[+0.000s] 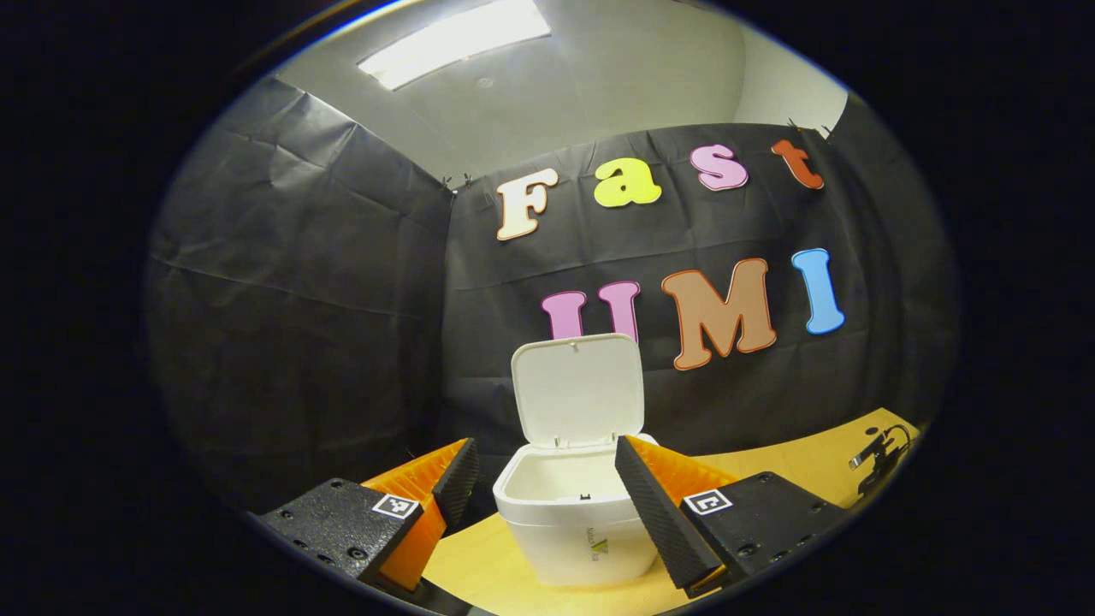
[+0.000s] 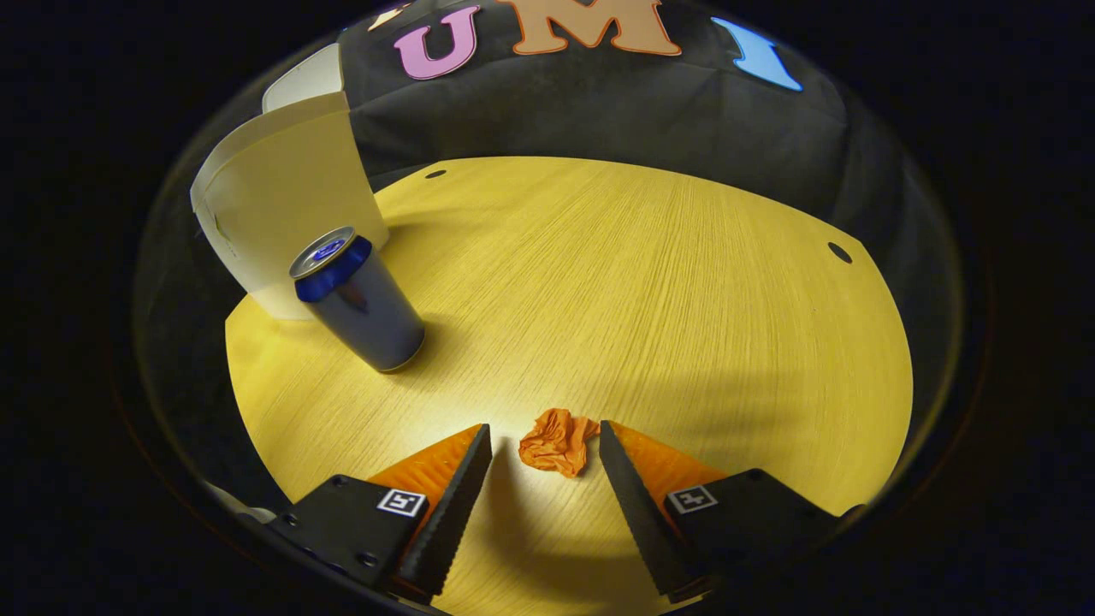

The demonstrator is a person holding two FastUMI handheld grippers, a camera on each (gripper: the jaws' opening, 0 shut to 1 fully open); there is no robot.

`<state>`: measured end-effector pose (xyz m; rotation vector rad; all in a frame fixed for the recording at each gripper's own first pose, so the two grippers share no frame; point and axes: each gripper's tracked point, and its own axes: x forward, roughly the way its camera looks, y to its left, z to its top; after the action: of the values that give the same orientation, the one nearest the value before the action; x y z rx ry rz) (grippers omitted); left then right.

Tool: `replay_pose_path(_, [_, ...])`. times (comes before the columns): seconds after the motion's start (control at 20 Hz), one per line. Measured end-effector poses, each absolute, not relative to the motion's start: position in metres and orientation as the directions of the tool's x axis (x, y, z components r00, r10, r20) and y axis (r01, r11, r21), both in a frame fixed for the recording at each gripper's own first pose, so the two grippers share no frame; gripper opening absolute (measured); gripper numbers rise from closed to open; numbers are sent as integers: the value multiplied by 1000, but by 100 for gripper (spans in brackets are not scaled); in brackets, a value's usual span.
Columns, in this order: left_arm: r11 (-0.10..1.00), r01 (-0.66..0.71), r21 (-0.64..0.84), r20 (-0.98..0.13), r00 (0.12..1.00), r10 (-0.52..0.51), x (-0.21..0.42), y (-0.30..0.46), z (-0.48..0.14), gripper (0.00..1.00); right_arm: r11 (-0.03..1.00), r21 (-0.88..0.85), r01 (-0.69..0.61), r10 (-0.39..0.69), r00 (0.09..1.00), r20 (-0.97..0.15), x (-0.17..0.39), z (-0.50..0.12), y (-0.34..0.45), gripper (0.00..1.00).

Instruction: Press the lid of the desktop garbage bin to open it, pick up the crumpled paper on the desktop and throw it into the bin, then pick up the pop can on the desktop and drop it into the bin, and finally close the garbage bin lid.

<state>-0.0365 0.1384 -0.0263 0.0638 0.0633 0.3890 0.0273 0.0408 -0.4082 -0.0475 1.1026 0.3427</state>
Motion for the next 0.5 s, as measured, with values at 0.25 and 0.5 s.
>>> replay_pose_path(0.25, [925,-370,92,-64,924,376,-35,139,-31,96,951,125,-282,234,395,-889,31,-408,36,57])
replay_pose_path(0.5, [933,-348,92,-70,932,355,-32,136,-33,94,955,106,-277,212,385,-898,29,-405,35,36])
